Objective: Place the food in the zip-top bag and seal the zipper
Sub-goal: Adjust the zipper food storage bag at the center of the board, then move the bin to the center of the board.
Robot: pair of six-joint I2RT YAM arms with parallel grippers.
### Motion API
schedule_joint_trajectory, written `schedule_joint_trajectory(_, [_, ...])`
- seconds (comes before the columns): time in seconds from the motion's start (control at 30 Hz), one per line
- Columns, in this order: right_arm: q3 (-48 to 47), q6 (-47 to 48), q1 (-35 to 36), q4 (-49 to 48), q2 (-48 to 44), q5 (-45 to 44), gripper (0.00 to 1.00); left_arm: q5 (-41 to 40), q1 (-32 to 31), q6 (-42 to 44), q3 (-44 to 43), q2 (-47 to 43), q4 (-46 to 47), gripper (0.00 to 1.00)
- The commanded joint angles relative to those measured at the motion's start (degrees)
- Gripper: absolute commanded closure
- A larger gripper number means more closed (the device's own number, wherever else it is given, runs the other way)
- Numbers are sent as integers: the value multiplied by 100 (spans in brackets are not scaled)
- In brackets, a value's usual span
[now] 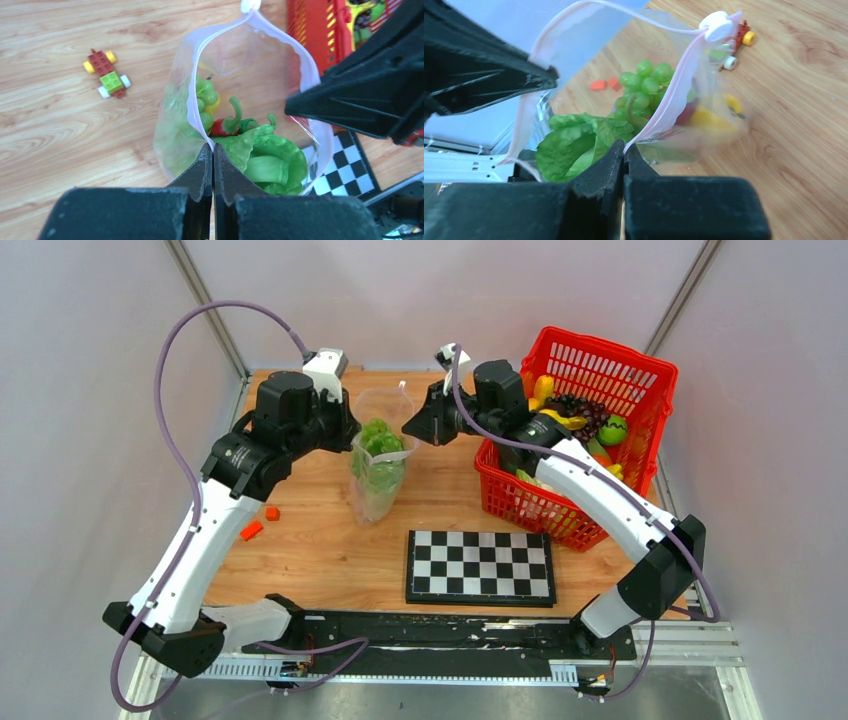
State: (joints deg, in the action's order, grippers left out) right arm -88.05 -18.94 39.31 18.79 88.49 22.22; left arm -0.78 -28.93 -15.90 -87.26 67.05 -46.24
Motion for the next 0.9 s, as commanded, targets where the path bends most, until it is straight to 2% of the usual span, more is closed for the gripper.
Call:
schedule_joint_trajectory(0.0, [143, -341, 39, -863, -255, 746, 100, -355, 113, 509, -367, 145, -205, 100])
schedule_joint_trajectory(0.07, [182, -371, 39, -564, -147, 257, 99, -179, 193, 696, -373, 130, -162, 100])
schedule_joint_trajectory(0.17, [239, -200, -21, -354, -91, 106, 87, -105, 230, 576, -411, 158, -187, 100])
schedule_joint_trajectory(0.33, [-174, 380, -80, 396, -77, -183, 42, -166, 247, 535, -146, 10, -25, 100])
schedule_joint_trajectory(0.37, [-132, 497, -81, 394, -163, -234, 35, -134, 246, 535, -144, 28, -21, 100])
schedule_joint_trajectory(0.43, [-64, 770, -79, 437, -308, -269, 28, -135, 247, 512, -143, 73, -13, 100])
schedule_joint_trajectory(0.53, [-26, 1041, -79, 773, -490, -715, 26, -213, 247, 487, -128, 103, 19, 100])
schedule_joint_trajectory(0.7, [436, 972, -95, 915, -880, -1883, 36, -419, 247, 492, -165, 124, -45, 100])
schedule_joint_trajectory(0.8, [620, 1011, -104, 868, -964, -1877, 42, -496, 247, 499, -139, 123, -71, 100])
schedule_joint_trajectory(0.87, [729, 1050, -123, 747, -971, -1386, 42, -626, 247, 509, -140, 167, -115, 100])
